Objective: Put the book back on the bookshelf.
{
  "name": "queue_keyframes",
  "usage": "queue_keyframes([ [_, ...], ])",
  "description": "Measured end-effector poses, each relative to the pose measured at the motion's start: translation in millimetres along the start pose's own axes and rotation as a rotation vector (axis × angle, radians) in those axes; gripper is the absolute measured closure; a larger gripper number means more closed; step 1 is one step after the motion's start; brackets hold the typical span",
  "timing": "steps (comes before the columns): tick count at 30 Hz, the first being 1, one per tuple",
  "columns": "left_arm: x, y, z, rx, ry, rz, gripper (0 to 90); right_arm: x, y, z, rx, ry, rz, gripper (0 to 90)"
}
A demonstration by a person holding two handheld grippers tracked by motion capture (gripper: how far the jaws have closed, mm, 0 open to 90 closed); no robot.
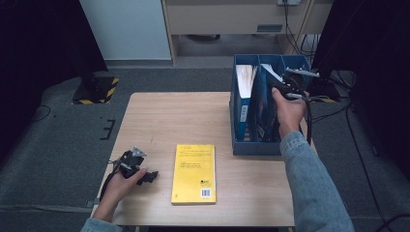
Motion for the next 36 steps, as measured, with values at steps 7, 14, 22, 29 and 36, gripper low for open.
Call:
queue_keyframes([
  [7, 0.2, 0.2, -0.3, 0.000, -0.002, -0.002, 0.0, -3.3, 1.7, 1.4, -0.007, -0.022, 0.014, 73.0],
  [14, 0.4, 0.2, -0.6, 0.000, 0.000, -0.002, 0.0, -6.7, -0.1, 3.3, -0.011, -0.027, 0.057, 72.1],
  [22, 0.7, 0.3, -1.8, -0.002, -0.001, -0.002, 0.0, -10.7, -10.4, 6.9, -0.004, -0.027, 0.111, 70.8],
  [29, 0.7, 0.3, -2.0, -0.002, -0.001, -0.002, 0.0, -15.6, -17.3, 9.5, 0.007, -0.030, 0.132, 70.1],
  [36, 0.9, 0.4, -2.0, -0.002, 0.001, -0.001, 0.0, -18.0, -21.8, 7.7, 0.014, -0.022, 0.145, 69.2],
])
Point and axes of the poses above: each handheld gripper's, and its own axes: y roughly forward along the jaws, x roughly out of its top, z roughly to its left, the point moved 8 cm from there along y, roughly forward along the jaws, and after that the axes turned 9 degrees about x, right-handed, at the moved point
